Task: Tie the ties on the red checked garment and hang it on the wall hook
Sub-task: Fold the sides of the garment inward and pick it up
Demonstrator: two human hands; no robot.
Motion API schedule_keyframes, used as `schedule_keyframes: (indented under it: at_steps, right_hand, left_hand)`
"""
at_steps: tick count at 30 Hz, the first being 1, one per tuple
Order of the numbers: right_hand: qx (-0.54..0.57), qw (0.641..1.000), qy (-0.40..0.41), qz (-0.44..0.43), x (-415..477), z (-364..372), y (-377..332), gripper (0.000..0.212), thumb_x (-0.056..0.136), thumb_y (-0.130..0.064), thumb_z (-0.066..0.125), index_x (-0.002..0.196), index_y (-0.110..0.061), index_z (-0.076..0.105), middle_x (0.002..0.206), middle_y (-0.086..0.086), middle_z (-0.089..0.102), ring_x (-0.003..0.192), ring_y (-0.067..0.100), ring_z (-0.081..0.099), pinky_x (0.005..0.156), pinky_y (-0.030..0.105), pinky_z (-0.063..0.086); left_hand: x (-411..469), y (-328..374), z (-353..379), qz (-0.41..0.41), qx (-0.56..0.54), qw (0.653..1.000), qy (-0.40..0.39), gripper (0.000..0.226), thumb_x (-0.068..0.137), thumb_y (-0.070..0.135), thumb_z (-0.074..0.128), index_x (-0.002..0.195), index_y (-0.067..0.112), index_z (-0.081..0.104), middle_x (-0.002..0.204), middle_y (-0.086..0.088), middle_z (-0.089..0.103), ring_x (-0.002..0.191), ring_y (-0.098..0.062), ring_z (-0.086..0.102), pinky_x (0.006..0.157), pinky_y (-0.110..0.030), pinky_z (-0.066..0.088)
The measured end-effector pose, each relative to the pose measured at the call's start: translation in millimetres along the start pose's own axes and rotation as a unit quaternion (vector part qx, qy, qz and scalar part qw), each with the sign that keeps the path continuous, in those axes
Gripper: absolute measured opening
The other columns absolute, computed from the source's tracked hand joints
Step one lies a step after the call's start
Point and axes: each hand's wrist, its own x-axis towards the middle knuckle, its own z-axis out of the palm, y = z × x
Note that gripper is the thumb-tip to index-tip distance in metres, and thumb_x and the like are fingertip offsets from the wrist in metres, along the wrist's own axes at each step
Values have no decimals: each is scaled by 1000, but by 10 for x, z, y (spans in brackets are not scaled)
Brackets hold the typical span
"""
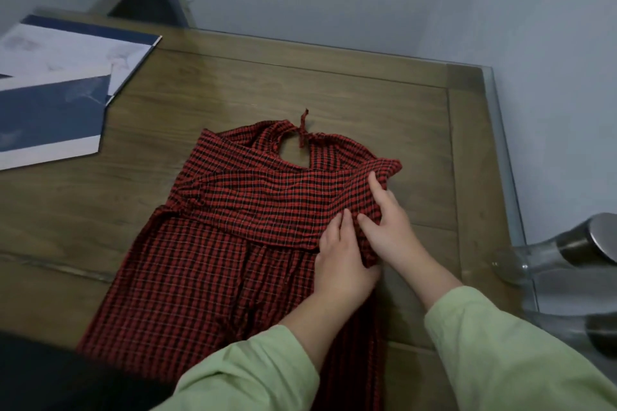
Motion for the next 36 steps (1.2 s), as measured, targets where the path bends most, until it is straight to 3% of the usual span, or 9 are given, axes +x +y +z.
schedule_keyframes:
  at_steps: [4,10,14,17,21,25,27,31,36]
  right_hand:
    - [-1,1000,-4,-28,24,114,-241,75,89,-3,52,152,-31,22,158,-1,28,144,12,27,113,24,25]
    - [3,1000,-5,-25,141,414,-713,79,86,-4,50,154,-26,18,162,3,16,148,14,16,108,17,16]
    - [-27,998,-23,-43,251,691,-1137,80,85,-7,52,154,-24,15,163,1,10,148,14,12,105,15,13]
    - [-66,995,-45,-52,356,1014,-1493,80,86,-12,52,154,-23,12,164,0,4,148,17,17,110,23,22]
    - [-119,989,-74,-45,538,1508,-1868,80,88,-17,51,154,-19,7,164,3,-3,143,25,30,107,31,33]
    - [-165,980,-112,-15,747,1999,-2080,82,88,-21,51,154,-19,3,163,1,-10,132,32,46,100,34,42]
    - [-182,975,-126,1,834,2209,-2115,82,89,-21,51,154,-19,2,163,1,-12,133,34,45,100,35,42]
    - [-210,966,-148,36,1015,2584,-2079,81,92,-23,51,155,-17,-1,162,1,-18,121,33,54,84,31,44]
    - [-216,957,-182,70,1175,2855,-1904,86,93,-22,54,154,-24,-6,158,4,-29,111,31,60,75,28,46]
  left_hand:
    - [-41,4,-277,-4,-85,996,7,80,78,-2,51,151,18,23,156,-1,28,144,-14,25,118,-29,22]
    - [-181,-93,-949,-24,-103,993,-52,76,81,-6,42,149,25,30,148,2,43,135,-14,40,108,-22,34]
    - [-250,-296,-1478,-24,-136,990,-23,64,83,-7,43,139,22,47,131,0,58,119,-12,53,104,-25,43]
    - [-188,-569,-1866,-44,-170,984,-15,64,81,-10,42,134,22,53,124,-1,63,111,-12,57,99,-27,47]
    - [-49,-1013,-2298,-69,-207,976,-3,58,83,-9,46,124,30,58,107,8,65,94,-3,59,78,-12,48]
    - [130,-1503,-2592,-115,-238,964,-16,56,77,-2,49,123,27,62,114,0,68,101,-16,64,89,-34,55]
    - [207,-1698,-2675,-133,-241,961,-23,55,76,-2,49,121,27,63,109,-2,71,97,-19,68,86,-37,58]
    - [370,-2046,-2748,-145,-239,960,-30,42,85,-2,50,115,25,62,93,2,71,82,-13,68,62,-20,54]
    - [590,-2247,-2704,-135,-209,968,-16,46,87,11,52,130,26,48,97,4,66,83,-13,64,63,-23,46]
